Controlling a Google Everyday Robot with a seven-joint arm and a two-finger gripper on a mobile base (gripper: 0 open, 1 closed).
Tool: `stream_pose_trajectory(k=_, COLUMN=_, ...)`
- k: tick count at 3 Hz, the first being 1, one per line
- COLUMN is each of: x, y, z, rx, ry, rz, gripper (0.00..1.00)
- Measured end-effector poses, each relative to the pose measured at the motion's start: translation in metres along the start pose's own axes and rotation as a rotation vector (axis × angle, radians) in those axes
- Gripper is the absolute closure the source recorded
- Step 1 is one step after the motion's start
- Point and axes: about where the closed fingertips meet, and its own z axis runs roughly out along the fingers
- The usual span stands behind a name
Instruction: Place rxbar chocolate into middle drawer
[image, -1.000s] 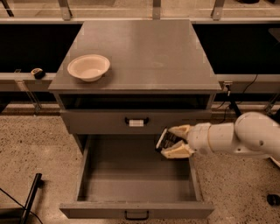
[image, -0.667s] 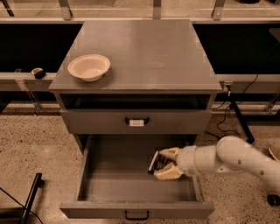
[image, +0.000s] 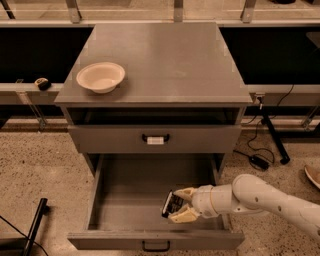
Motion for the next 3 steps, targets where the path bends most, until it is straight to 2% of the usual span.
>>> stream_pose_trajectory(k=1, x=-0.001, y=0.001, z=0.001, rx=0.013, ry=-0.012, rz=0.0, gripper=1.0)
stream_pose_trajectory(k=2, x=0.001, y=-0.023, z=0.019, rx=0.058, ry=-0.009, rz=-0.05, gripper=1.0)
stream_pose_trajectory(k=3, x=0.013, y=-0.047, z=0.054, rx=0.093, ry=0.035, rz=-0.085, gripper=1.0)
